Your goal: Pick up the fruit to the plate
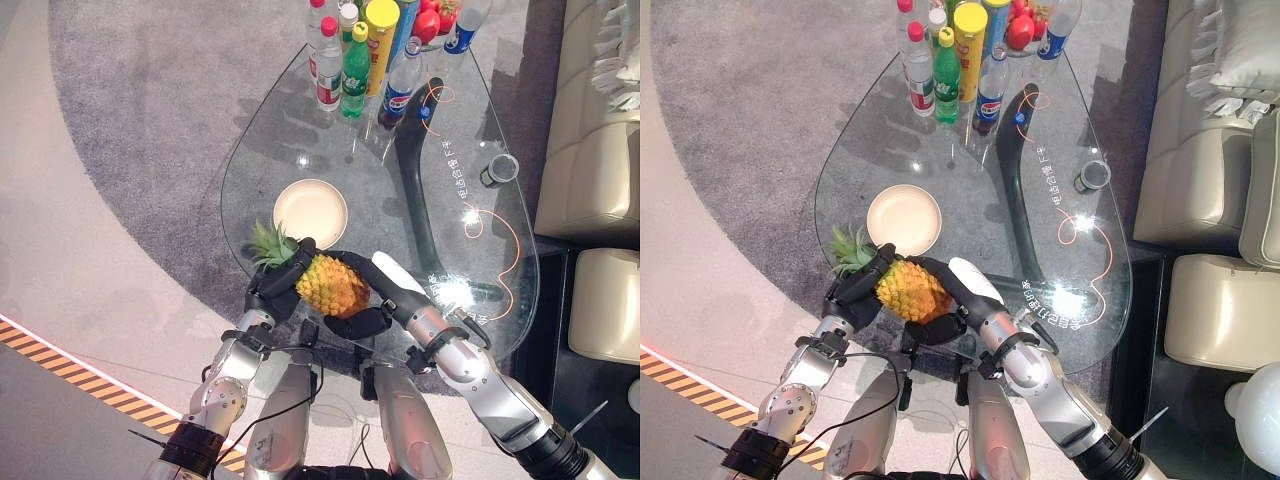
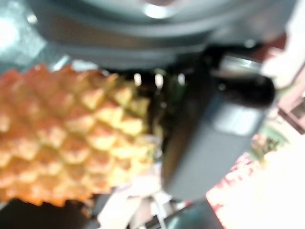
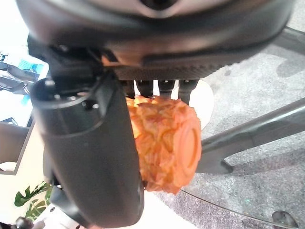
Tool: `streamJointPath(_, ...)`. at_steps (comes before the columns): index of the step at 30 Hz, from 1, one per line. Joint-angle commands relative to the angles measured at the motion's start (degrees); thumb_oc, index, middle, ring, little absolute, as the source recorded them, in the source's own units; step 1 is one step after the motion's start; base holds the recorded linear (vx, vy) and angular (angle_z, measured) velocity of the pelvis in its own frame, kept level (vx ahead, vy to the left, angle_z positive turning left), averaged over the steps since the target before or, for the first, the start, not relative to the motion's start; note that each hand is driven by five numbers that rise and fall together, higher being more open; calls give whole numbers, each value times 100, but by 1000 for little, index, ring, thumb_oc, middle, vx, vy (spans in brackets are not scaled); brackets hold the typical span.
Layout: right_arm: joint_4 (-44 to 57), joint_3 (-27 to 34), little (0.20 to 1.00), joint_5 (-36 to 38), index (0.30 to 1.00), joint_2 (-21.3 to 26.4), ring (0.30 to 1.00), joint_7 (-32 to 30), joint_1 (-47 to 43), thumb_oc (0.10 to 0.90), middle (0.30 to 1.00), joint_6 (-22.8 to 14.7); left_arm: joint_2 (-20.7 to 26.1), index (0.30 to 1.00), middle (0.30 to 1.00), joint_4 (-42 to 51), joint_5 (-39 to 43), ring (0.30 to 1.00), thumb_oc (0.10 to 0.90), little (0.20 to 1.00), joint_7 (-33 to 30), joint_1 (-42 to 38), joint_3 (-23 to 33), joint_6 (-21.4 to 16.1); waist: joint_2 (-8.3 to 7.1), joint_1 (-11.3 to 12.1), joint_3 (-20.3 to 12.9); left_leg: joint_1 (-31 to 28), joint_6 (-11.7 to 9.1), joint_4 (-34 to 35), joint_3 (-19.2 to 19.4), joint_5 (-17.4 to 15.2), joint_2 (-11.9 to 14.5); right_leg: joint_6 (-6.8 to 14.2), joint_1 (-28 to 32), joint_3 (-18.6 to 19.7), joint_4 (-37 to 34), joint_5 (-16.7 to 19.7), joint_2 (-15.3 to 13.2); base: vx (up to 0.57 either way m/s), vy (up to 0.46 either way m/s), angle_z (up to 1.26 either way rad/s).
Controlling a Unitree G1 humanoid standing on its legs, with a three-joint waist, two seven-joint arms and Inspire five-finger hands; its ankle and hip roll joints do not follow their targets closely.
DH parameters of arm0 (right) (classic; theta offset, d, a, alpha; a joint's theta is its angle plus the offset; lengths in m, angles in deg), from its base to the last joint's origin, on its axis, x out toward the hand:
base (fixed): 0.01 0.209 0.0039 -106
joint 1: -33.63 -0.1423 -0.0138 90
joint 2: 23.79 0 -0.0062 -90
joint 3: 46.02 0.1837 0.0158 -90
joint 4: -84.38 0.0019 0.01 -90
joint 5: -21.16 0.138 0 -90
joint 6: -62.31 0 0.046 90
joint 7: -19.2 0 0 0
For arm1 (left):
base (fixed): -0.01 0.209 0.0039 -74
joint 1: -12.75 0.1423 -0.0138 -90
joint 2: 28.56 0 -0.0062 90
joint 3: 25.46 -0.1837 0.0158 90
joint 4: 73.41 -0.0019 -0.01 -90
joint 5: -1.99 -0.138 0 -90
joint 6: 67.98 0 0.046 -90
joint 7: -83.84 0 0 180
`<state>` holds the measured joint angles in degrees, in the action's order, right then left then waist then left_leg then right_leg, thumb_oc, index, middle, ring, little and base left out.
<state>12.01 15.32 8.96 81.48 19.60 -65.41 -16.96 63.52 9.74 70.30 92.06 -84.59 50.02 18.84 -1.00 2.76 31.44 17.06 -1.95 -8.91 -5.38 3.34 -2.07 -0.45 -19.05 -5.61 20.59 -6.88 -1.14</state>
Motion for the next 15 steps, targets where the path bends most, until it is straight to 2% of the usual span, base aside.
streamJointPath(1,-293,1974,900,-612,900,733,900,-2115,-321,800,900,393,260,300,300,1097,243,300,100,200,363,634,671,-231,-37,-118,-165,-73,204,-676,288,-602,-221,245,506,131,-619,403,-23,0,0,0)
streamJointPath(5,-321,2029,900,-348,900,597,900,-2531,-284,800,900,357,234,300,300,1112,210,300,100,200,323,622,653,-257,-24,-133,-165,-63,203,-679,286,-608,-218,235,501,138,-627,399,-20,0,0,0)
streamJointPath(15,-355,2198,900,-321,900,365,900,-3493,-276,800,900,230,187,300,300,1121,203,300,100,200,264,593,638,-279,26,-160,-165,-111,206,-640,302,-602,-215,218,554,158,-670,396,-2,0,0,0)
